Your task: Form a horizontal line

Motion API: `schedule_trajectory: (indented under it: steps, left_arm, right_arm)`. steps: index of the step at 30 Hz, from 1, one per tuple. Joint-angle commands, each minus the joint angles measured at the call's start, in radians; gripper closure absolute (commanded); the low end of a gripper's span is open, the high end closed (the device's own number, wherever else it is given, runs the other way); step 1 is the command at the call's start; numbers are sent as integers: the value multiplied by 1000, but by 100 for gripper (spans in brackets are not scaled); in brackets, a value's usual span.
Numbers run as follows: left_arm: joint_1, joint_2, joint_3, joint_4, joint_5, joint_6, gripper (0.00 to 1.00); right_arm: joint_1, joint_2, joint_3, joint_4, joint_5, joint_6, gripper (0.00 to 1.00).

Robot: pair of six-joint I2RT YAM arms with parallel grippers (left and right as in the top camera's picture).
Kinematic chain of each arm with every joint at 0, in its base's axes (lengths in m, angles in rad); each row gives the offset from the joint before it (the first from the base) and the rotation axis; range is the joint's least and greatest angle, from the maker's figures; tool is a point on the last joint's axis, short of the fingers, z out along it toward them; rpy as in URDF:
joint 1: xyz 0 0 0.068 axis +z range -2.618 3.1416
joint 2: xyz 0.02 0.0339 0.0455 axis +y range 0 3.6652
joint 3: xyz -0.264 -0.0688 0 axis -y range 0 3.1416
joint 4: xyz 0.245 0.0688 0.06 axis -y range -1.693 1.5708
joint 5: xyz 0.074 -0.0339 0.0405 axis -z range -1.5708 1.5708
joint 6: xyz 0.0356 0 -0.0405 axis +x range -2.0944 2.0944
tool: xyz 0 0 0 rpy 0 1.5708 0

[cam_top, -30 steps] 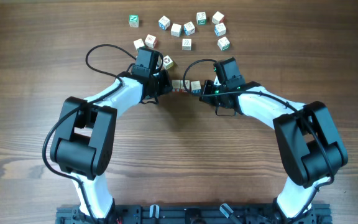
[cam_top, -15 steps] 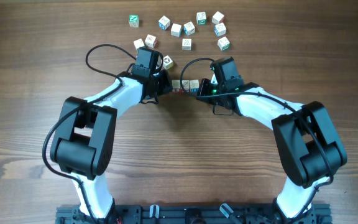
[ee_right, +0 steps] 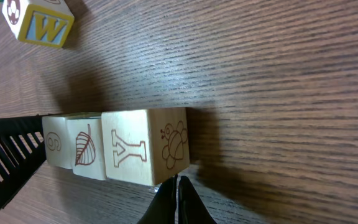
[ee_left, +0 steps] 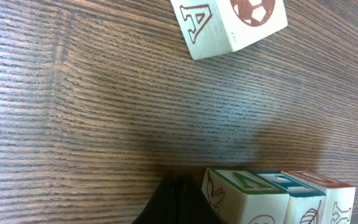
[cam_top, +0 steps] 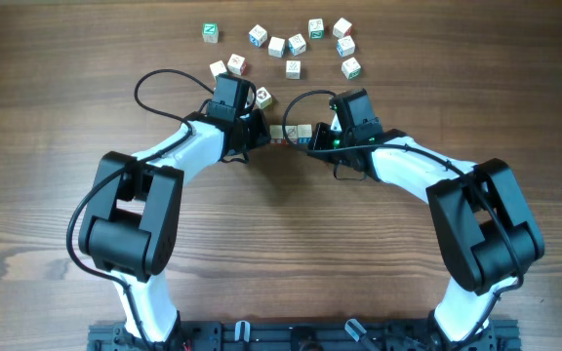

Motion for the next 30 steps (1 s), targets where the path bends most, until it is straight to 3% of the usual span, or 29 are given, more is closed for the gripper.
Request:
schedule_trajectory:
  steps: [1, 10, 16, 30]
  left_arm:
    - [-5, 52, -36, -12, -24, 23, 96]
    - [-5, 52, -36, -12, -25, 23, 96]
    - [-5, 52, -35, -12, -25, 23, 96]
    - [-5, 52, -36, -19, -25, 23, 96]
  right_arm:
    - [4, 26, -13, 2, -20, 3, 96]
    - [4, 26, -13, -111, 181, -15, 96]
    - [1, 26, -13, -44, 308, -24, 96]
    - [-2, 26, -11, 269, 112, -23, 95]
